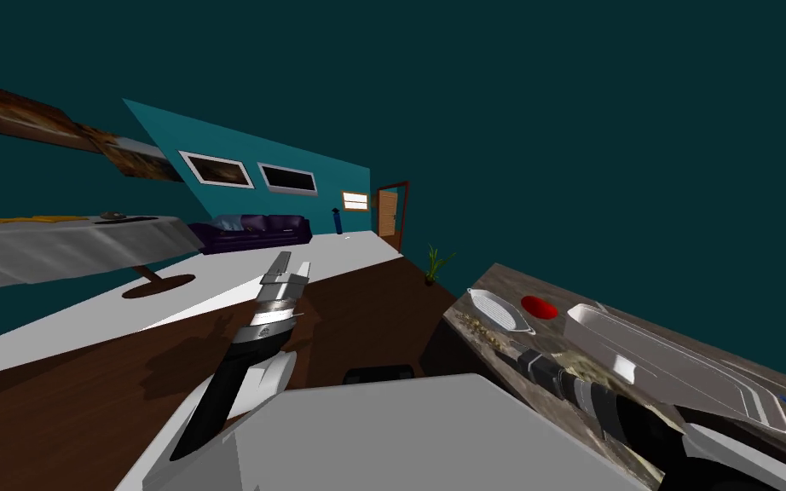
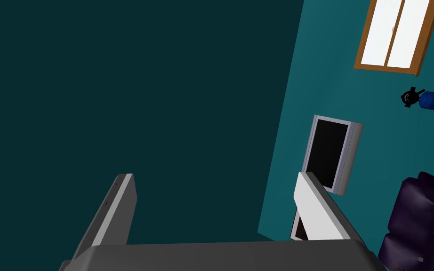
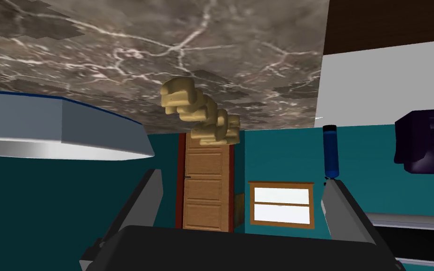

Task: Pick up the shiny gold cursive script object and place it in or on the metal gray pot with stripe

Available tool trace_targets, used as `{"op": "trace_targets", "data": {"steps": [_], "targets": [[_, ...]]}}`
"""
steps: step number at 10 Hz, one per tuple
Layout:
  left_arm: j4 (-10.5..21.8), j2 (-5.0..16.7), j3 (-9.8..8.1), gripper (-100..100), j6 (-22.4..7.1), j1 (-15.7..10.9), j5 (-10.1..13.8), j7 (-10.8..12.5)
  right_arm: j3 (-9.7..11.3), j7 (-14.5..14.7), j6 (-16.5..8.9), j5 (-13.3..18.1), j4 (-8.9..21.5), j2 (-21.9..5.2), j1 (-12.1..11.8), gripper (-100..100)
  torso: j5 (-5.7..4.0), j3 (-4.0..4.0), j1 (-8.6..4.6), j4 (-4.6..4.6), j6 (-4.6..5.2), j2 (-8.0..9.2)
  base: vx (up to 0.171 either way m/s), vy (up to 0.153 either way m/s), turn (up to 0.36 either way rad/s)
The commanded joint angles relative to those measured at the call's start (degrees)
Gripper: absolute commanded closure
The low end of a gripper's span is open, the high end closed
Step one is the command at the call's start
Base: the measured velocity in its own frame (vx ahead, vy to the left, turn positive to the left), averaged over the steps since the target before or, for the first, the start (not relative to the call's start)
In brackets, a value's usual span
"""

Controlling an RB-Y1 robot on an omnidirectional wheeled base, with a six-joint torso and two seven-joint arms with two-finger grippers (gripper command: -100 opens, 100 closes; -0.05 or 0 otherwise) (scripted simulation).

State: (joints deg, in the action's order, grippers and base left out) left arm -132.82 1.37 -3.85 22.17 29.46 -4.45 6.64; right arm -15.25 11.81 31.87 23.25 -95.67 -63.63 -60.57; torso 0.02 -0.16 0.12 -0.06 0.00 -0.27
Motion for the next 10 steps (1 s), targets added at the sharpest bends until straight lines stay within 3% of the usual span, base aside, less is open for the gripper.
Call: {"op": "trace_targets", "data": {"steps": [1,5,10], "targets": [[0.0,0.0,0.0,0,0.0,0.0,0.0,0.0,0.06,0.51,-0.04,0.81,1.59,-2.86,-1.67,-100,0.0,0.0,0.0,0.0,0.0,0.0,0.068,0.034,0.069],[0.0,0.0,0.0,0,0.0,0.0,0.0,0.0,0.5,1.12,-0.58,2.12,3.79,-8.24,-4.35,-100,0.01,-0.04,0.08,-0.02,-0.01,-0.08,0.087,0.039,0.055],[0.0,0.0,0.0,0,0.0,0.0,0.0,0.0,2.15,2.23,-1.68,4.43,7.28,-16.96,-9.36,-100,0.02,-0.04,0.08,-0.02,0.0,-0.06,0.091,0.038,0.061]]}}
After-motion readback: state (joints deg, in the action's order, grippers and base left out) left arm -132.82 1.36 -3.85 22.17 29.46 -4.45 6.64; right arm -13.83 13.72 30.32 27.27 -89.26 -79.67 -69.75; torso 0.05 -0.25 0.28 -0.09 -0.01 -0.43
